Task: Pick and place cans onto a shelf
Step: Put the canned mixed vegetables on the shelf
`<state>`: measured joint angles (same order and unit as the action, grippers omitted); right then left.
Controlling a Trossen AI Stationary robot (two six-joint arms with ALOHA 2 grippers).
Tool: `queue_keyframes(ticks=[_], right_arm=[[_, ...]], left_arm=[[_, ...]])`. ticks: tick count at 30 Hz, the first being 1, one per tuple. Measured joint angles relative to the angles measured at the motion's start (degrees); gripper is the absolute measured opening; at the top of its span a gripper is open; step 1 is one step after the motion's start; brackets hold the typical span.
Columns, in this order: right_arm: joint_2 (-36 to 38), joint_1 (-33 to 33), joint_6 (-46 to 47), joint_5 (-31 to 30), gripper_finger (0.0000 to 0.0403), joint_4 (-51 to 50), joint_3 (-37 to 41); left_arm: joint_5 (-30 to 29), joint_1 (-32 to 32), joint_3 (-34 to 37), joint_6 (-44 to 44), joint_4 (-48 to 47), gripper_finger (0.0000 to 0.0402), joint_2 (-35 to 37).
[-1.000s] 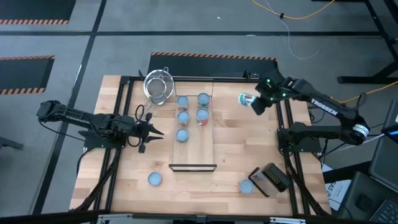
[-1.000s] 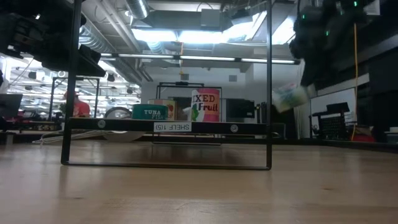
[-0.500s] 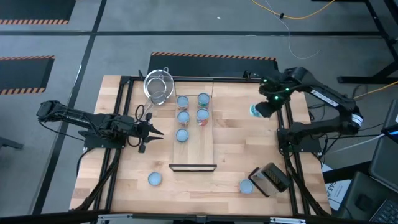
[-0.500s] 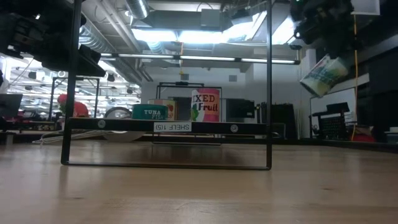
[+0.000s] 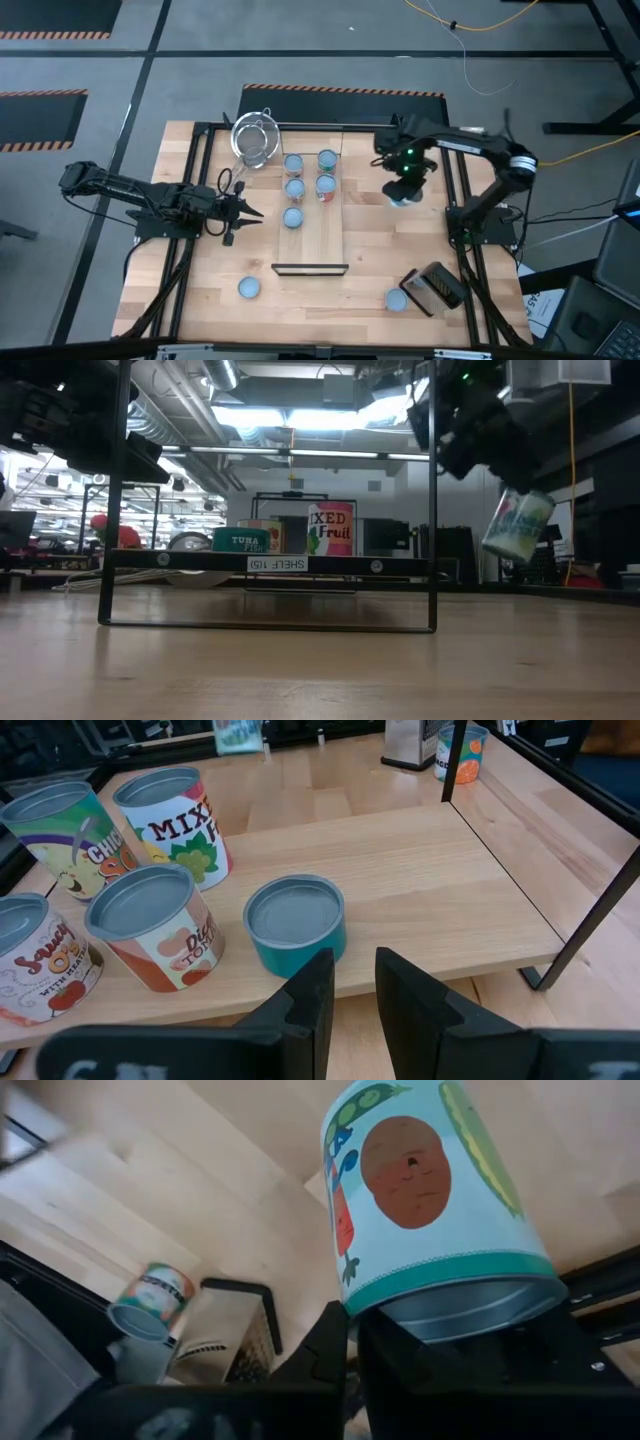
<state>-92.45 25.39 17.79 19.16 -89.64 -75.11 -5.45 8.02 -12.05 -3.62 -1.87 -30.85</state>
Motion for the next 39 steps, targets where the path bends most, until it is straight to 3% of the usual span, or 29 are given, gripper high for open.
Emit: queue_keyframes(ticks=[11, 29, 39], right_arm=[[-10.18, -2.77, -2.05, -4.12, 0.0020, 0.31, 0.00], [-14.18, -2.78, -3.46, -7.10, 0.0023, 1.72, 0.00], [-14.18, -2.78, -3.75, -7.10, 0.0056, 1.74, 0.00]], left_arm=[[-0.02, -0.01, 0.00, 0.00, 0.00, 0.0070, 0.00], [0.00, -0.01, 0.00, 0.00, -0.02, 0.0070, 0.00], [0.00, -0.01, 0.00, 0.00, -0.02, 0.0070, 0.00]])
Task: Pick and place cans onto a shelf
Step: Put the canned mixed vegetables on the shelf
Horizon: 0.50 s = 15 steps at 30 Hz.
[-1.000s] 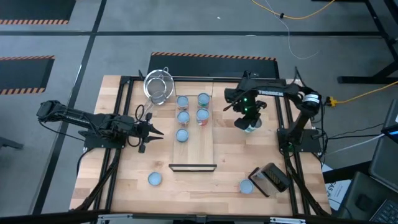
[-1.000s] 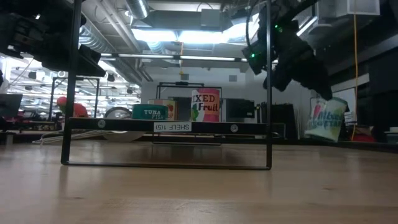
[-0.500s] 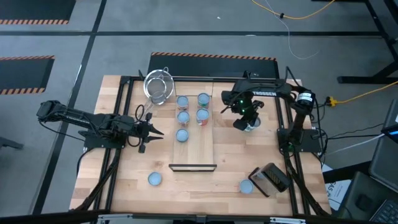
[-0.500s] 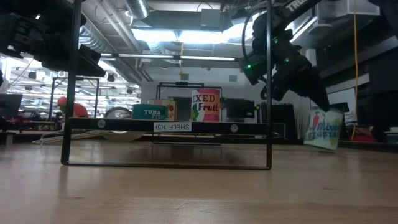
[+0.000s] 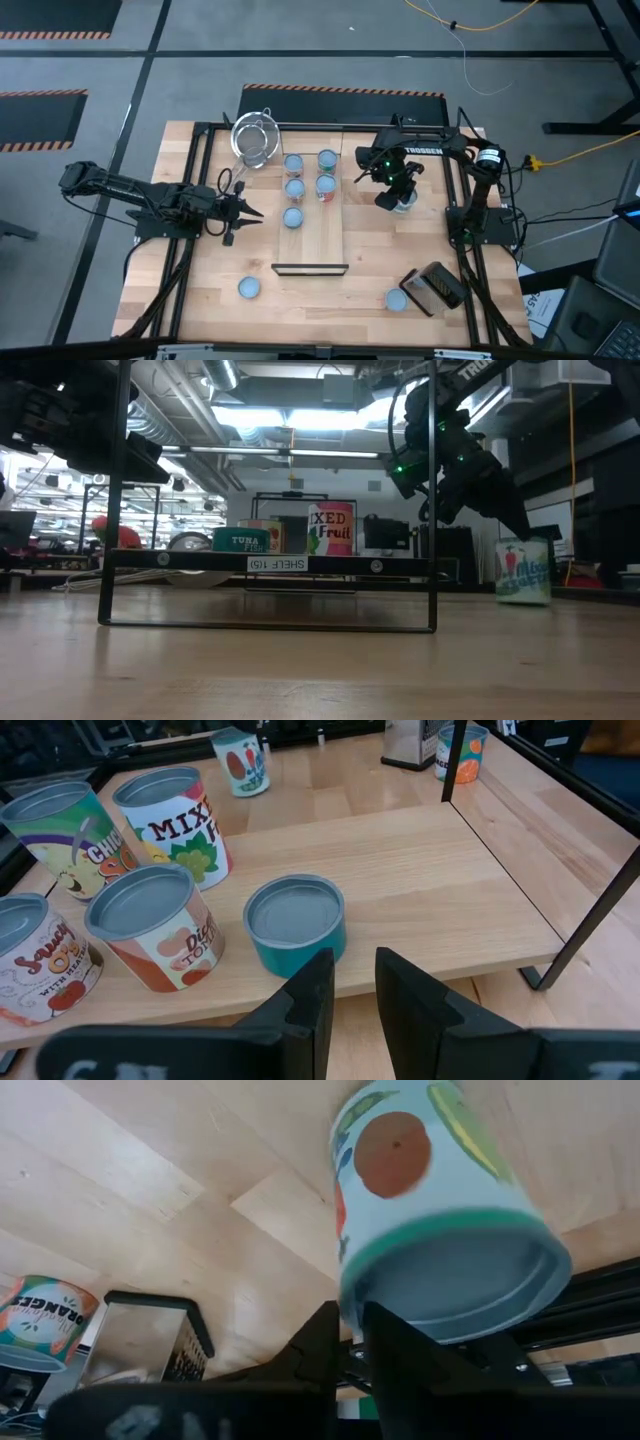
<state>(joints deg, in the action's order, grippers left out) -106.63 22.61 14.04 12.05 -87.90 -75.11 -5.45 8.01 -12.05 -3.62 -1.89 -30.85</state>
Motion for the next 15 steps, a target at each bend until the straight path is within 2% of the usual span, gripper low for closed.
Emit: queue_keyframes(ticks=[6, 15], right_arm=[[0.00, 0.00, -1.05, 0.00, 0.0078, 0.21, 0.00], [1.45, 0.00, -1.35, 0.00, 0.0080, 0.39, 0.00]], left_arm=[[0.00, 0.00, 0.00, -0.02, 0.00, 0.0070, 0.00], [0.00, 0.01, 0.00, 0.00, 0.00, 0.0070, 0.00]])
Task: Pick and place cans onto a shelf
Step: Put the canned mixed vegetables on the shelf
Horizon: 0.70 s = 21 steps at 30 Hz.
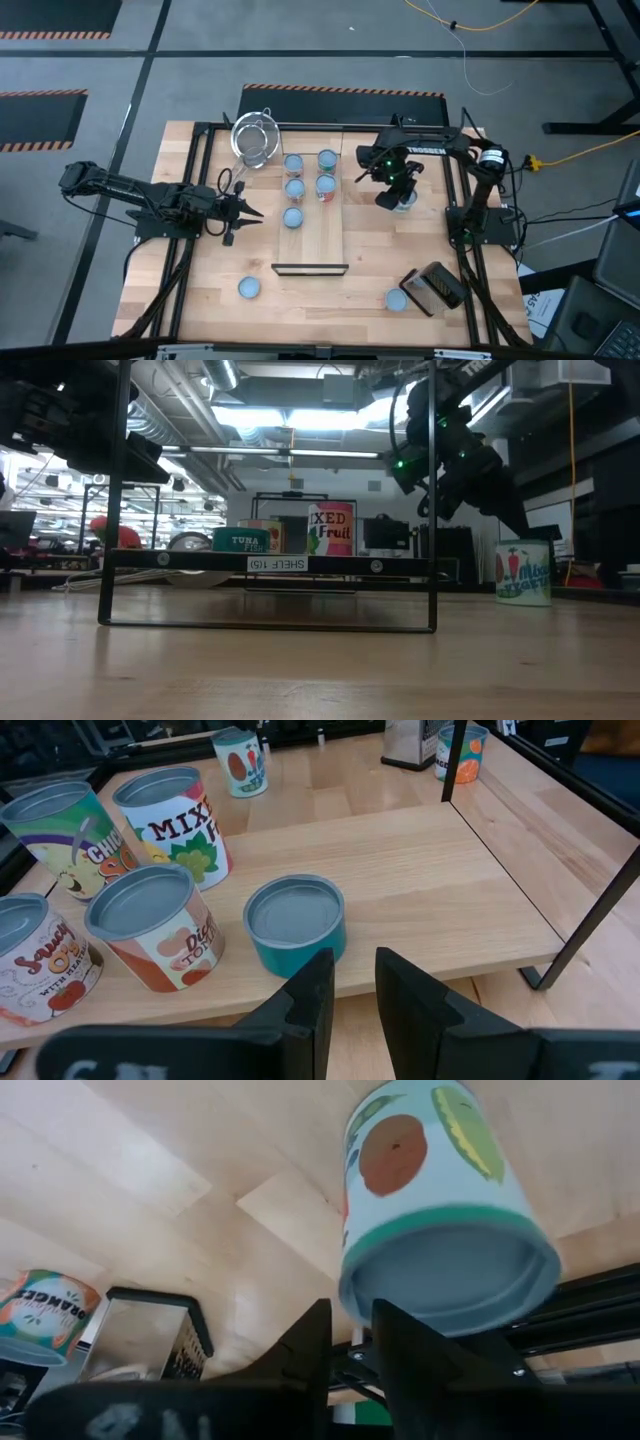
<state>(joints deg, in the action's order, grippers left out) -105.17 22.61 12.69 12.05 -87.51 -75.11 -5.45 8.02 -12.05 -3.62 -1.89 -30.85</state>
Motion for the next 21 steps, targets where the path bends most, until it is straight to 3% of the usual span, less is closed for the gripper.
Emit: queue_keyframes(ticks=[11, 21], right_arm=[[14.00, -0.75, -1.21, -0.04, 0.0080, 0.98, 0.00], [28.44, -7.16, 2.44, -1.05, 0.0081, 3.13, 4.47]], left_arm=[[0.00, 0.00, 0.00, 0.00, 0.00, 0.0070, 0.00], [0.00, -0.01, 0.00, 0.00, -0.01, 0.0070, 0.00]])
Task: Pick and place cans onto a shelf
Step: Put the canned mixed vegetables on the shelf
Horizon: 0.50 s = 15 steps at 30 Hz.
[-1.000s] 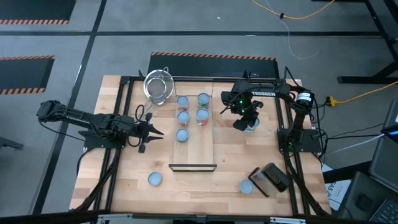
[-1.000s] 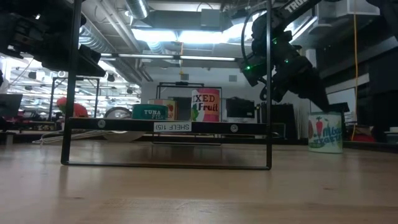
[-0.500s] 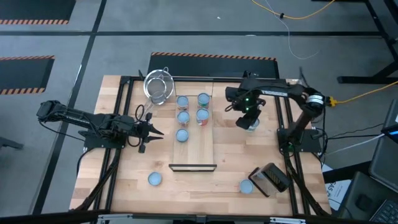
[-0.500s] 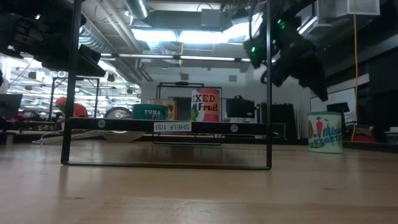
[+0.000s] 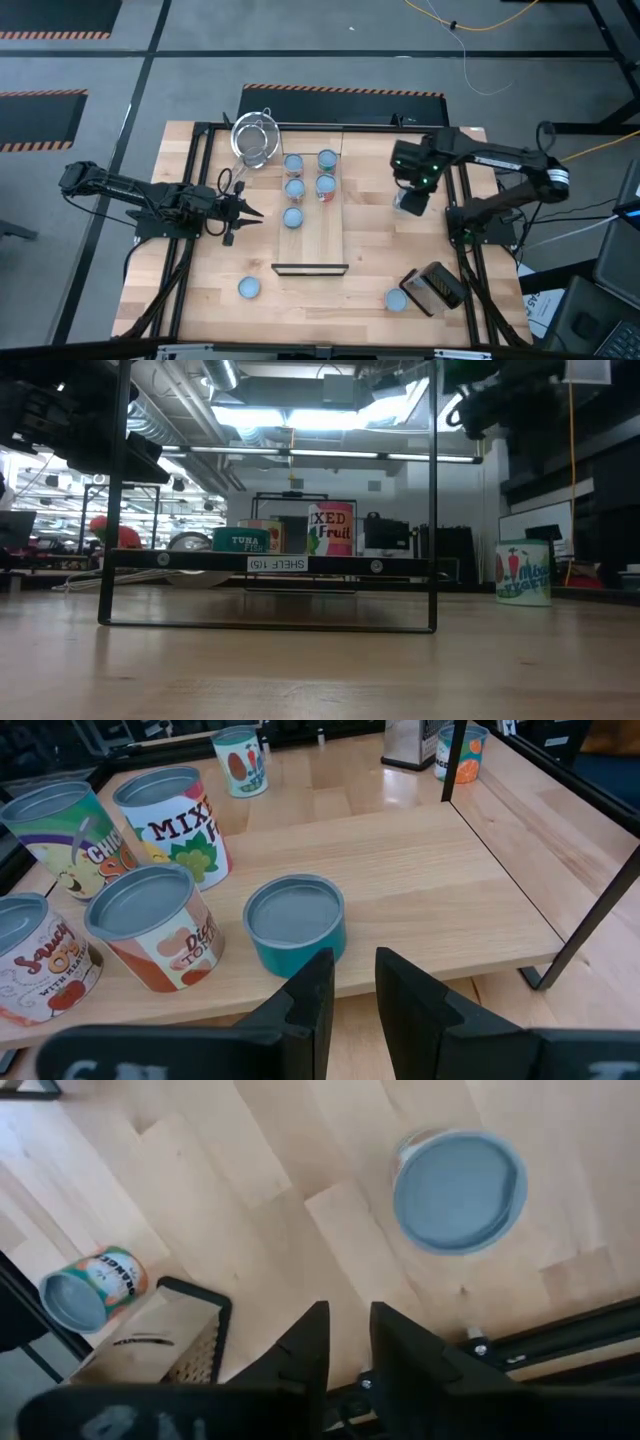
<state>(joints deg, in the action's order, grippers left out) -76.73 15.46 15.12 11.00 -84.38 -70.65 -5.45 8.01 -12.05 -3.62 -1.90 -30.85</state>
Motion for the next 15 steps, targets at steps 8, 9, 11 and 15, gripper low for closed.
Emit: queue_keyframes(ticks=[8, 9, 11, 15], right_arm=[[3.90, -2.42, 5.77, 0.09, 0.0081, 0.49, 3.87], [3.94, -2.44, 5.80, 0.09, 0.0081, 0.67, 4.41], [3.92, -2.43, 5.77, 0.07, 0.0081, 1.44, 5.76], [3.94, -2.42, 5.42, 0.07, 0.0081, 7.24, 9.15]], left_arm=[[0.00, 0.02, 0.00, 0.00, 0.01, 0.0070, 0.00], [0.00, 0.00, 0.00, 0.00, 0.01, 0.0070, 0.00], [0.00, 0.00, -0.01, 0.00, 0.00, 0.0070, 0.00], [0.00, 0.00, 0.00, 0.02, -0.01, 0.0070, 0.00]])
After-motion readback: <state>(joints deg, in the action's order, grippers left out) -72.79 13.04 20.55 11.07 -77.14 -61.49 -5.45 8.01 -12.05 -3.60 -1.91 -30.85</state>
